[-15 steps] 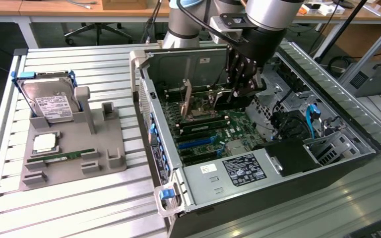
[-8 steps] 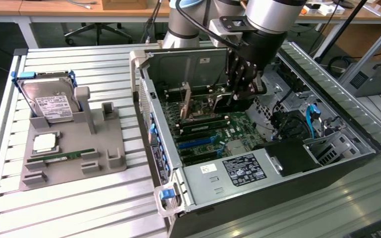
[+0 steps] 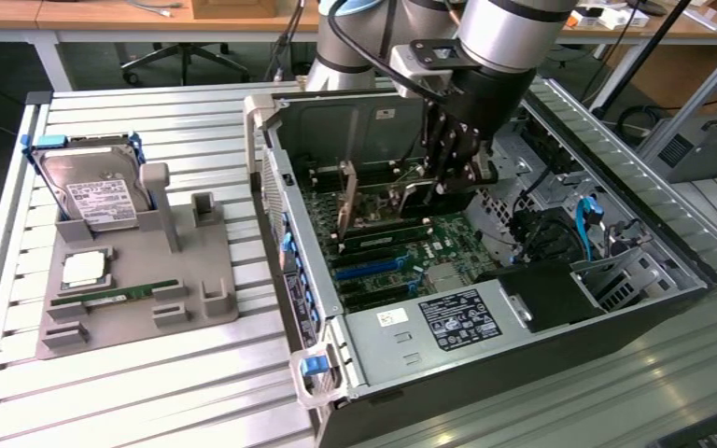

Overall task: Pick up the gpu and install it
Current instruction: 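Insert the gpu into the slot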

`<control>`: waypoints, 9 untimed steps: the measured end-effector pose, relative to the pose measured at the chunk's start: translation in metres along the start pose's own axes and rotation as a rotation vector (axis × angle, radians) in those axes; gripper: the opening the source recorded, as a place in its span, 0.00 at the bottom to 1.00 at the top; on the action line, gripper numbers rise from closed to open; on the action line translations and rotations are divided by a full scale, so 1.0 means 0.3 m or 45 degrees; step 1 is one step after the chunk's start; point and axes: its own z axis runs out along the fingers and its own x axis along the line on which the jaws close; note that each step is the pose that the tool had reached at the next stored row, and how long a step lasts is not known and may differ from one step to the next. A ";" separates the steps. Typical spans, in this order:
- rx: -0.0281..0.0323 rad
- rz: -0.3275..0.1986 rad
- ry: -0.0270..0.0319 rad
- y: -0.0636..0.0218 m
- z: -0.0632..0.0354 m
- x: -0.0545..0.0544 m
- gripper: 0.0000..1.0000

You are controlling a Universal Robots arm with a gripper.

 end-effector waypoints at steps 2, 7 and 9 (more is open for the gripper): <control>-0.0001 0.000 0.0004 0.000 0.001 0.000 0.27; 0.0001 0.000 -0.0003 0.000 0.002 0.002 0.27; 0.0000 0.000 0.0000 0.000 0.001 0.008 0.27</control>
